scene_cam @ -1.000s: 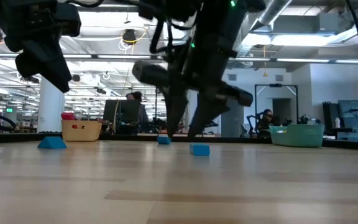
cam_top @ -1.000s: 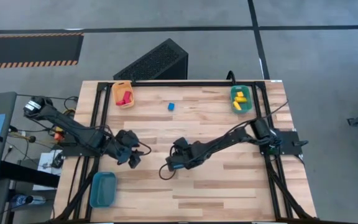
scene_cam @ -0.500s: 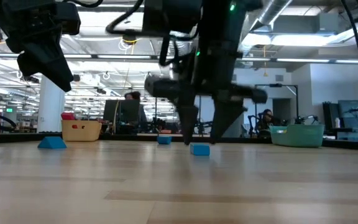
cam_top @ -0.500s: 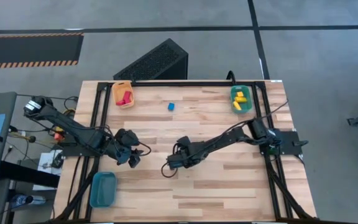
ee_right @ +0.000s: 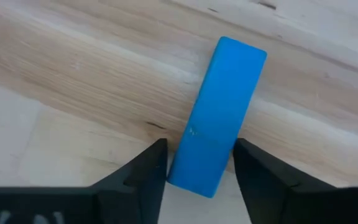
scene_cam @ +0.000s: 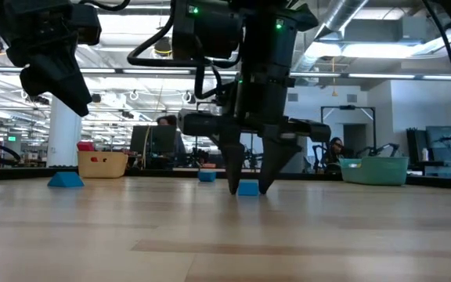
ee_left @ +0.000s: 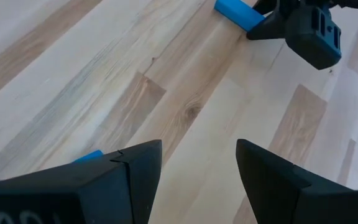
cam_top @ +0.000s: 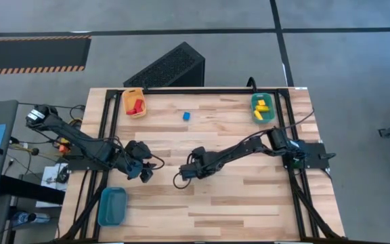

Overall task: Sort & place blocks by color
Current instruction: Put the bottom right blue block into the blue bin

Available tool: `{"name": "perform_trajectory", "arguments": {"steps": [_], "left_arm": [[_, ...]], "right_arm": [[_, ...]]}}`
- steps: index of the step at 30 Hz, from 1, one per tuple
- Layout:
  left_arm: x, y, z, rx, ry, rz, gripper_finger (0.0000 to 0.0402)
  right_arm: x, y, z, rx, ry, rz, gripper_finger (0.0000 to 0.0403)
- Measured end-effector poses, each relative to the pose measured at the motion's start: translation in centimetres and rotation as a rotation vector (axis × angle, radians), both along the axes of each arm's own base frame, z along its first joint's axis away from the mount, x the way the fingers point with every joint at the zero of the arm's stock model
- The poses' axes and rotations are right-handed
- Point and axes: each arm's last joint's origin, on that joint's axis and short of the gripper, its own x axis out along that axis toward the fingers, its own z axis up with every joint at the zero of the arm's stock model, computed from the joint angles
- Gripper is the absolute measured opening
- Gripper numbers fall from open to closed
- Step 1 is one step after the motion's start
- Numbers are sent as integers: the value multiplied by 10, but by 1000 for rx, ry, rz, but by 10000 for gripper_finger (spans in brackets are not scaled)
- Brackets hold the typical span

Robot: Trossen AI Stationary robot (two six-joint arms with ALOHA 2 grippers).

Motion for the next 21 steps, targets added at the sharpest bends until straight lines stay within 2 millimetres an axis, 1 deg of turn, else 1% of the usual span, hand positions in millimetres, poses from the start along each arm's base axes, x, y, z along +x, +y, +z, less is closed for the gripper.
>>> {"name": "perform_trajectory", "arguments": {"steps": [7,14,16,21], "left_arm": [[0,0,0,0,0,0,192],[0,0,0,2,5,-12,192],[0,0,0,-1,8,-18,192],[0,0,0,-4,8,-15,192]], "right_arm": [[-1,-1,-1,-4,24,23,150],[-4,6,1,-23,66,142,99],[-4,7,1,-42,76,165,92],[-7,10,3,-54,90,196,92]]}}
